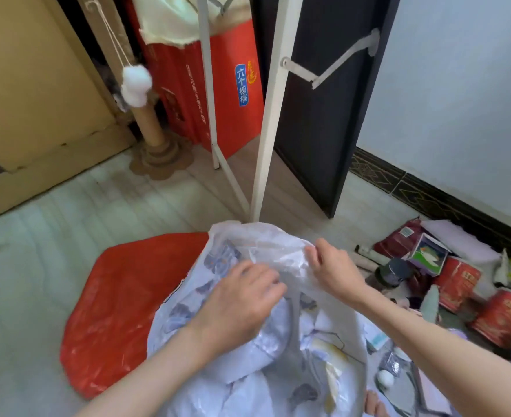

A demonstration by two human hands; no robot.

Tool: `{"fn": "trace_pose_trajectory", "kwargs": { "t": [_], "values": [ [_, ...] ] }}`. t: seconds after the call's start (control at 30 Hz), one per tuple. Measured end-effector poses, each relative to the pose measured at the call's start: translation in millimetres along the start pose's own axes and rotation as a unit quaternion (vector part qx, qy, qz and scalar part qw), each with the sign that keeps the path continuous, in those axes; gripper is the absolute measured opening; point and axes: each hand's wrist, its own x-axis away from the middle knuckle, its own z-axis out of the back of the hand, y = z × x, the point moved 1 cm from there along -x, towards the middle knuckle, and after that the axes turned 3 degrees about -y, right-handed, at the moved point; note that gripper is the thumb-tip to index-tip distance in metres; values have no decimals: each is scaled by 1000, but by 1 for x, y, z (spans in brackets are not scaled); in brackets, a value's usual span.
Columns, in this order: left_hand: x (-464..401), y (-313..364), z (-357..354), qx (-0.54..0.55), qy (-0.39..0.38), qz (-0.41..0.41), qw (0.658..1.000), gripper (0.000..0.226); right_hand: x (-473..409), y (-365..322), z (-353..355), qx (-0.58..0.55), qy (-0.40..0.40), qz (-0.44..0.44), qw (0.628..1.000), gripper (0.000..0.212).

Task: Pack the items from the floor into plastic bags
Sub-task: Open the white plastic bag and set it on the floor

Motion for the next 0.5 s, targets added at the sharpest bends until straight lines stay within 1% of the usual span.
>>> {"fn": "trace_pose_trajectory", "kwargs": {
  "t": [0.07, 0.13, 0.17, 0.2, 0.23, 0.3, 0.4, 0.47, 0.5],
  "values": [
    [4, 17, -45, 5, -110, -48, 993, 19, 1, 9, -4, 13, 18, 12, 1000, 31],
    [10, 20, -87, -5, -215, -55, 975, 22, 1, 17, -5, 78, 33, 46, 995, 35],
    [8, 19, -99, -20, -295, -51, 954, 32, 0, 22, -5, 123, 54, 80, 988, 39],
    [8, 15, -108, -34, -355, -37, 934, 45, -3, 29, -6, 172, 74, 119, 975, 43],
    [11, 8, -117, -44, -402, -27, 914, 56, -6, 37, -8, 211, 83, 147, 963, 45],
    [20, -11, -132, -48, -485, -1, 873, 66, -13, 51, -7, 249, 79, 169, 950, 41],
    [38, -40, -137, -78, -578, 79, 808, 75, -25, 68, -5, 289, 68, 173, 939, 32],
    [49, -54, -142, -48, -601, 150, 783, 79, -30, 72, -7, 304, 63, 171, 935, 35],
    [49, -55, -143, -41, -604, 164, 779, 79, -31, 72, -9, 303, 59, 166, 937, 38]
  ]
}}
